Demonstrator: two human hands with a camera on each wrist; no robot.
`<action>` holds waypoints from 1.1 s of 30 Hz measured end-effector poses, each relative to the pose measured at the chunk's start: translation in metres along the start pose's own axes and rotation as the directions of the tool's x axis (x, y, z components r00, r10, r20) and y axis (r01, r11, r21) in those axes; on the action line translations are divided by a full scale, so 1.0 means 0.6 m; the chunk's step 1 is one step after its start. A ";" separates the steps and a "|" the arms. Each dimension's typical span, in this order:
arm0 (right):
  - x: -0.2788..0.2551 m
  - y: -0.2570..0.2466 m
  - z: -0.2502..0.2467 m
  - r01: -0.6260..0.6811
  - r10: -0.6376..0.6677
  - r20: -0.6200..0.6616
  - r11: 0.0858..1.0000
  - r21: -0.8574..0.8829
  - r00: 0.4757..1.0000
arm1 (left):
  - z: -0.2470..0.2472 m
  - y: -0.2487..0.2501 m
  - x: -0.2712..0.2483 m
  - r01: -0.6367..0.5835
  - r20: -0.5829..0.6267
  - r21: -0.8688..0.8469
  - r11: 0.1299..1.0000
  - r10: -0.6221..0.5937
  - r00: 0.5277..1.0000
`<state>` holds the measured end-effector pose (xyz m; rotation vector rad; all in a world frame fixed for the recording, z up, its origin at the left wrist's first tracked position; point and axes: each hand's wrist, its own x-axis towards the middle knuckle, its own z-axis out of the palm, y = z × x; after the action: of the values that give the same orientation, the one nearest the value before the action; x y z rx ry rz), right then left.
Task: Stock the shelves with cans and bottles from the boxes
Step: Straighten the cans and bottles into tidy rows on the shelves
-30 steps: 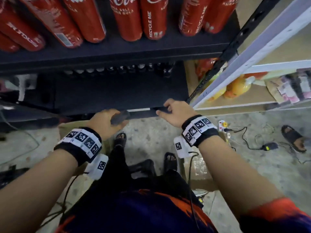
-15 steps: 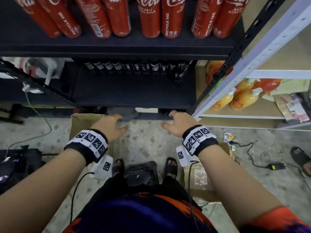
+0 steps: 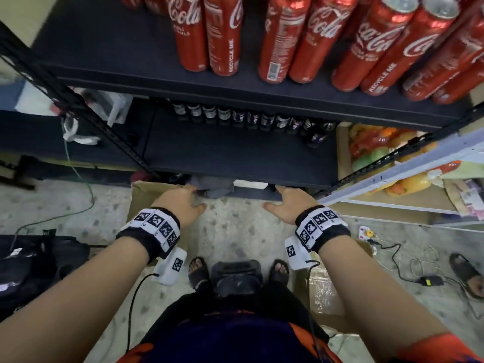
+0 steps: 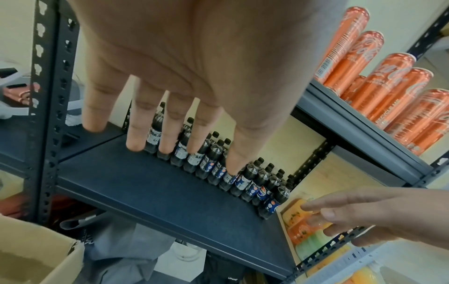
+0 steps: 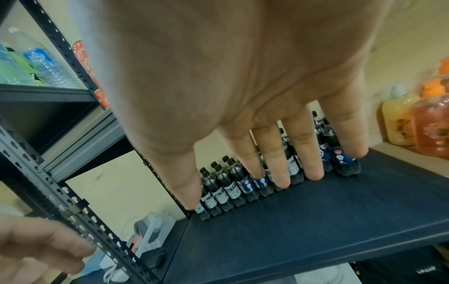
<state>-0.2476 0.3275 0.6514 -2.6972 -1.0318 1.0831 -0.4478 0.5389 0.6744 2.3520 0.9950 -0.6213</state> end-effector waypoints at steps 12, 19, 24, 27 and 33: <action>0.047 0.088 -0.103 -0.012 0.014 -0.054 1.000 0.024 0.998 | 0.016 0.091 0.072 0.011 -0.023 -0.068 0.998 -0.012 1.000; 0.056 0.148 -0.105 -0.051 0.051 -0.059 0.999 -0.003 0.997 | 0.006 0.135 0.127 -0.043 -0.013 -0.026 0.999 0.042 0.999; 0.073 0.135 -0.083 -0.129 0.130 -0.070 0.991 0.014 0.989 | -0.023 0.112 0.176 -0.081 0.002 0.010 0.997 0.081 0.997; 0.082 0.122 -0.070 -0.173 0.176 -0.069 0.984 0.051 0.982 | -0.033 0.088 0.202 -0.104 0.009 0.009 0.995 0.104 0.995; 0.102 0.137 -0.076 -0.217 0.225 -0.107 0.973 0.082 0.968 | -0.027 0.079 0.244 -0.133 0.027 -0.025 0.991 0.133 0.991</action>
<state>-0.1400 0.3095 0.6258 -2.8300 -0.6749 0.9579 -0.3168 0.5961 0.6144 2.3600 0.8206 -0.5866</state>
